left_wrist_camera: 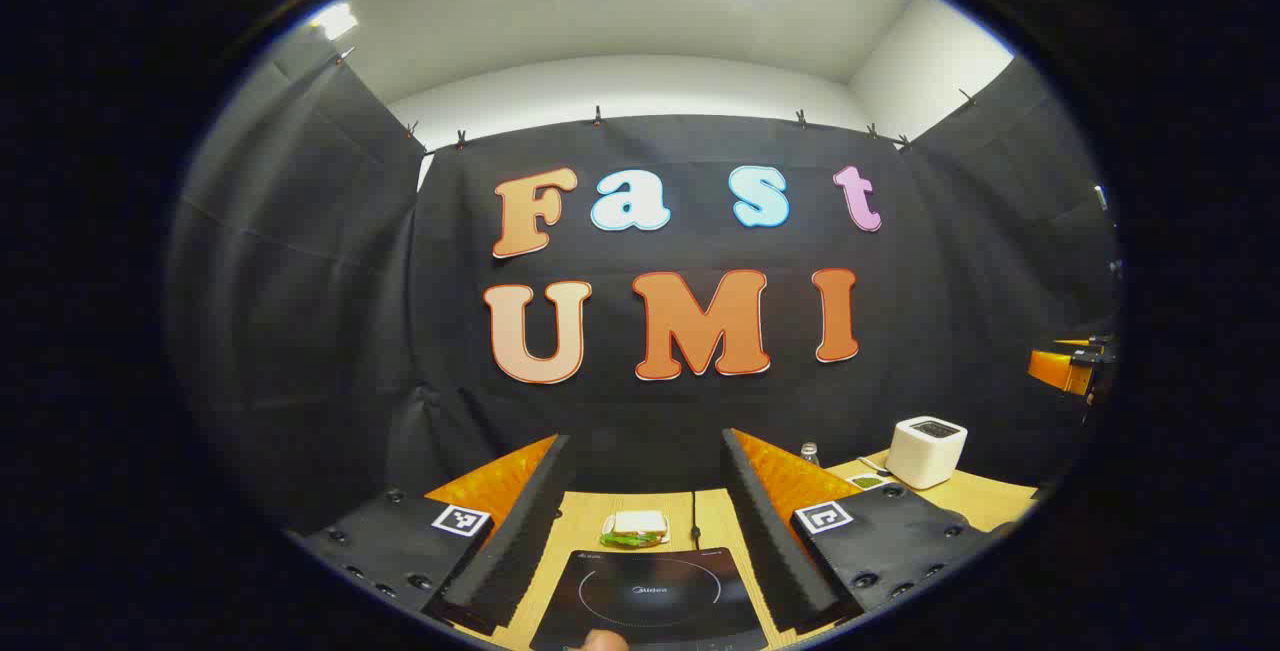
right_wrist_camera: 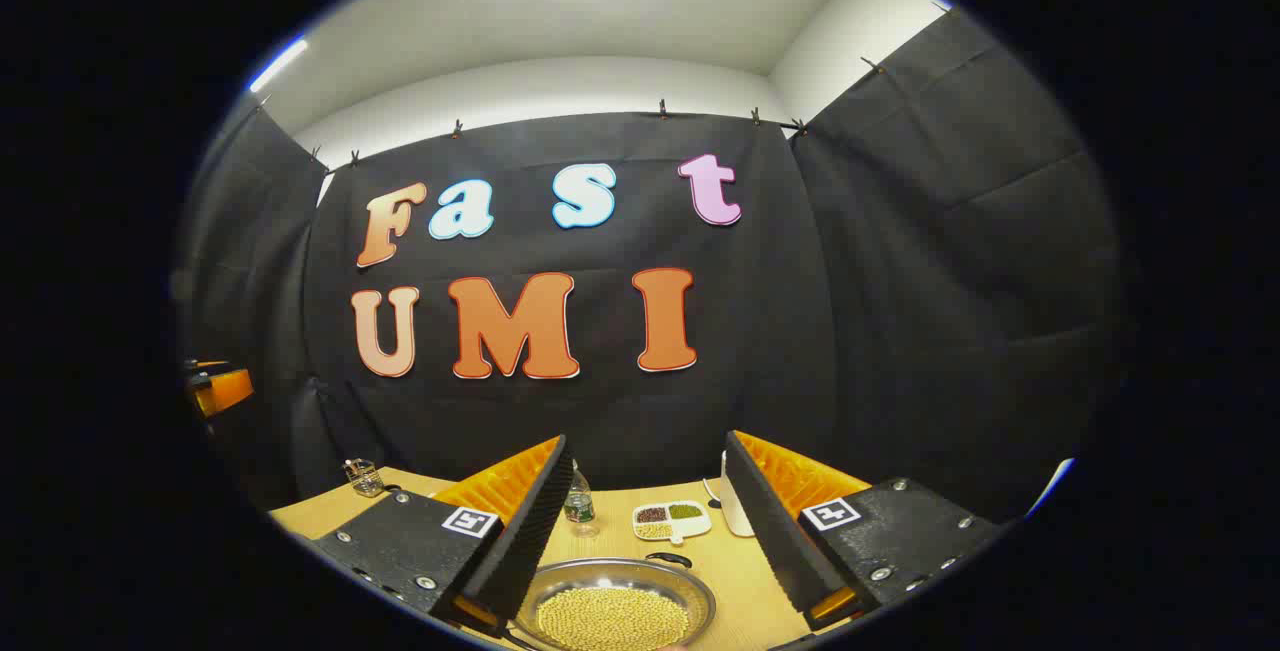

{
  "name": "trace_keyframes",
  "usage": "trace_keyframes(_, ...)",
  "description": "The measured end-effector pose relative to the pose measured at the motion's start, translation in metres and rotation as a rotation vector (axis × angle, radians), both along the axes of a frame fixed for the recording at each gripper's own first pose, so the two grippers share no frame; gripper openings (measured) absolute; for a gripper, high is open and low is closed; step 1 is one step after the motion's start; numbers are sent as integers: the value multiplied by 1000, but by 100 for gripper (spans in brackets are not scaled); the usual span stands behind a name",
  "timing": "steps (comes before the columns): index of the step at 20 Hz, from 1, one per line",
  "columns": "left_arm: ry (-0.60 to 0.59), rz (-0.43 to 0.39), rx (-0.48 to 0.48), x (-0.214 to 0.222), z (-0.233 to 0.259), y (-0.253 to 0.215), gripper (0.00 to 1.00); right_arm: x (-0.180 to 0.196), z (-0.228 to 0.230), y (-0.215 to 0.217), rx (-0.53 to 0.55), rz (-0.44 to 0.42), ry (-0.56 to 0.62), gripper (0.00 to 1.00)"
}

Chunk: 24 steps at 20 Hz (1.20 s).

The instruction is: First push the handle of the pot to place it horizontally, then grasp the pot with both hands and set it on the induction cooktop.

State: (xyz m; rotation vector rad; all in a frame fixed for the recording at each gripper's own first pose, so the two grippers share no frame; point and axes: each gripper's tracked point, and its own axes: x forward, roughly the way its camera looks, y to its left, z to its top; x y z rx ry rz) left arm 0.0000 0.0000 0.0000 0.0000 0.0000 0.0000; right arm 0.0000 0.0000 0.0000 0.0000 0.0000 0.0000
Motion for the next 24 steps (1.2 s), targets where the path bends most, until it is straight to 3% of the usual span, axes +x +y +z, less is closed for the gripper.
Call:
trace_keyframes(2, 4, -6, -9, 1, -1, 1, 96, -2, 3, -1, -13, -1, -5, 95)
trace_keyframes(3, 9, -2, -10, 1, -2, 3, 97, -3, 7, -1, -18, -2, -10, 100)
trace_keyframes(5, 16, 4, -16, 0, -3, 5, 96, -4, 9, -1, -20, -4, -18, 95)
trace_keyframes(7, 12, 27, -6, -1, 0, 14, 95, -6, 12, -1, -18, 1, -19, 100)
trace_keyframes(8, 6, 37, 1, -2, 3, 17, 94, -6, 11, 1, -19, 6, -17, 95)
trace_keyframes(19, 21, 37, -34, -9, 1, 21, 94, -6, 6, 10, -44, 39, 5, 95)
trace_keyframes(24, 26, 41, -35, -9, 1, 22, 95, -8, -1, 10, -49, 56, 23, 82)
